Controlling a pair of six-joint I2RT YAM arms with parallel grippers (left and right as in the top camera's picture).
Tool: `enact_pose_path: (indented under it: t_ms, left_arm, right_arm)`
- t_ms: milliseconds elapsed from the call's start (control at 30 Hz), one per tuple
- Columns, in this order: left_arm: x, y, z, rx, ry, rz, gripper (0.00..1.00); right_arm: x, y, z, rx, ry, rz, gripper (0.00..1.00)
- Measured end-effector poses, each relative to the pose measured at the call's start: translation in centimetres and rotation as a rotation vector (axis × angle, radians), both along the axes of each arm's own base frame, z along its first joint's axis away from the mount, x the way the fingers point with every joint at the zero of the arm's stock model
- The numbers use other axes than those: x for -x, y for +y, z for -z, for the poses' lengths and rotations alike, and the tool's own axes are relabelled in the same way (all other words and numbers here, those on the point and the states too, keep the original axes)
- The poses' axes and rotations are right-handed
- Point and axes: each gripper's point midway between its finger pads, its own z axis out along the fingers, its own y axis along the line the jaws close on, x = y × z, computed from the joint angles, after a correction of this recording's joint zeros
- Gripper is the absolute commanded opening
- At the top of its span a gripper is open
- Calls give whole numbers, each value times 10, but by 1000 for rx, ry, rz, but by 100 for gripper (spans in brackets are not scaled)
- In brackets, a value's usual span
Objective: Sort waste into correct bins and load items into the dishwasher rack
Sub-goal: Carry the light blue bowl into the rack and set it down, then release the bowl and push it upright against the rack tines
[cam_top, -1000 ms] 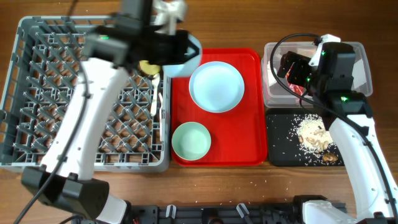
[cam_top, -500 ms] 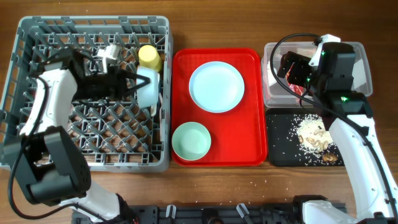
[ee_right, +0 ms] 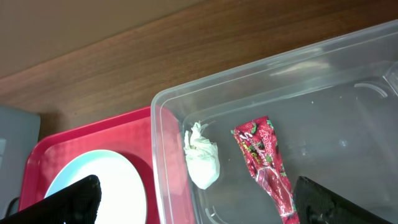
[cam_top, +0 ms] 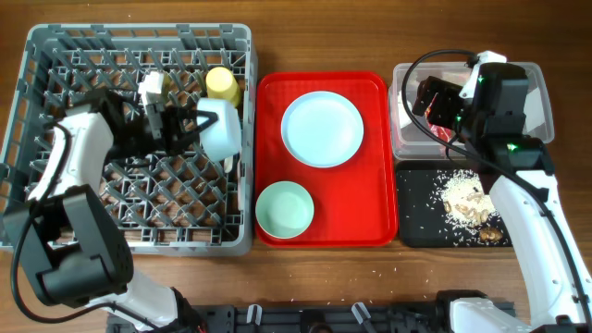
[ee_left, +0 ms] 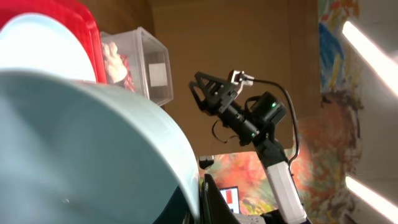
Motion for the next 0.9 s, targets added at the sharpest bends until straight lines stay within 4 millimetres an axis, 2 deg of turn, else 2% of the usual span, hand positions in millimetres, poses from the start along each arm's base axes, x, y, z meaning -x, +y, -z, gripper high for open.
enact_pose_path:
  t_ms: [233, 333, 367, 400, 433, 533, 633, 800, 833, 867, 900]
  left_arm:
    - [0, -1, 34, -24, -3, 9, 4]
    - [-2, 6, 42, -47, 7, -8, 7]
    - [-2, 9, 45, -63, 13, -12, 16]
    - [-1, 12, 52, -96, 25, -13, 31]
    - [-1, 14, 57, -123, 36, -13, 42]
    - [2, 27, 74, -212, 87, -29, 47]
    - [2, 37, 80, -225, 162, -60, 56]
    - [-15, 70, 67, -225, 231, -164, 64]
    - [-19, 77, 59, -237, 231, -188, 61]
    - [-22, 84, 48, -257, 219, -216, 48]
    - [-23, 88, 37, -274, 208, -234, 5]
  right_arm:
    - [0, 0, 0, 0, 0, 0, 100]
    - [0, 0, 0, 0, 0, 0, 100]
    - [0, 0, 0, 0, 0, 0, 100]
    - [0, 0, 0, 0, 0, 0, 100]
    - [0, 0, 0, 0, 0, 0, 100]
    - [0, 0, 0, 0, 0, 0, 100]
    - [0, 0, 0, 0, 0, 0, 100]
    - [0, 0, 0, 0, 0, 0, 100]
    - [0, 0, 0, 0, 0, 0, 100]
    - [0, 0, 0, 0, 0, 0, 100]
    - [0, 0, 0, 0, 0, 0, 100]
